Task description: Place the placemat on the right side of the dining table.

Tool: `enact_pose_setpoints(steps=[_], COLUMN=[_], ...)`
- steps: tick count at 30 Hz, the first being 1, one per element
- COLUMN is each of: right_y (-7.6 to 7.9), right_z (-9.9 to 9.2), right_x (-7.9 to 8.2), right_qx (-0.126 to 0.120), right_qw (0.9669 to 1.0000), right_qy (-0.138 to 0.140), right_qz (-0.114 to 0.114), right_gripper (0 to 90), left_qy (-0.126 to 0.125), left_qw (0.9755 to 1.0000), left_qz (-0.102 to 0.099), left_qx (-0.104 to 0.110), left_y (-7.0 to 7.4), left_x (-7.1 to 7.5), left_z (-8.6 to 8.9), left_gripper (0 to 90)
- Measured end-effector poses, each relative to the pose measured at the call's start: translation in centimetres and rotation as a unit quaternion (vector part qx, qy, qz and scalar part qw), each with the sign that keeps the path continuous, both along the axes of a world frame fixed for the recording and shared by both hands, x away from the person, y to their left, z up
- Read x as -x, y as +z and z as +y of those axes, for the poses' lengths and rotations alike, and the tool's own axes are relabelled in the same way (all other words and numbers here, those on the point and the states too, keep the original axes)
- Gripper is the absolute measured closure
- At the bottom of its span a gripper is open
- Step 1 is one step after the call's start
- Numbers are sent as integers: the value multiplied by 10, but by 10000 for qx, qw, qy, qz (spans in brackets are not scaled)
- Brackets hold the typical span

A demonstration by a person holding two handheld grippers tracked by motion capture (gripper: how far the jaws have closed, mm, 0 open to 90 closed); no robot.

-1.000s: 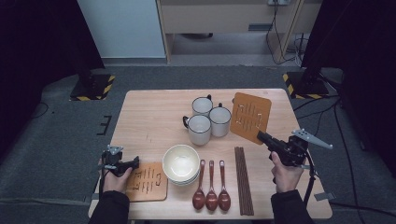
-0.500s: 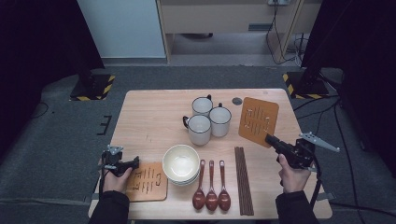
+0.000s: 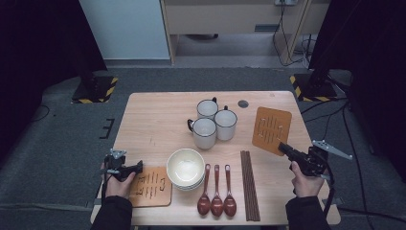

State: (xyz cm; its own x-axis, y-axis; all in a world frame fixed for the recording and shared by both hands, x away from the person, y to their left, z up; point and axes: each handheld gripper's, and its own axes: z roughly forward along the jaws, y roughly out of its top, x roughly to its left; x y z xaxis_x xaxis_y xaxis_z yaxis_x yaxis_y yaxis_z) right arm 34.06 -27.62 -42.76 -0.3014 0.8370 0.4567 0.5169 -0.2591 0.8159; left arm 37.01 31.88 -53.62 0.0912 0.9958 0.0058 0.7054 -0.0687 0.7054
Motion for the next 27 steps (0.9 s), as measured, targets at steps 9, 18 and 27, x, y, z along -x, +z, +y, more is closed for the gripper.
enact_pose_setpoints(steps=[9, 18, 27], right_y=[-7, -18, -29], right_z=[-7, -12, -16], right_x=[-1, -4, -9], right_qx=[32, 192, 292], right_qw=[9999, 9989, 9976], right_qy=[-111, -286, -388], right_qz=[124, 313, 502], right_gripper=[871, 871, 871], left_qy=[25, 18, -5], left_qw=[10000, 10000, 10000], left_qz=[3, 15, 5], left_qx=[8, 6, 17], left_y=[0, 0, 0], left_x=[0, 0, 0], left_z=[0, 0, 1], left_gripper=[29, 27, 29])
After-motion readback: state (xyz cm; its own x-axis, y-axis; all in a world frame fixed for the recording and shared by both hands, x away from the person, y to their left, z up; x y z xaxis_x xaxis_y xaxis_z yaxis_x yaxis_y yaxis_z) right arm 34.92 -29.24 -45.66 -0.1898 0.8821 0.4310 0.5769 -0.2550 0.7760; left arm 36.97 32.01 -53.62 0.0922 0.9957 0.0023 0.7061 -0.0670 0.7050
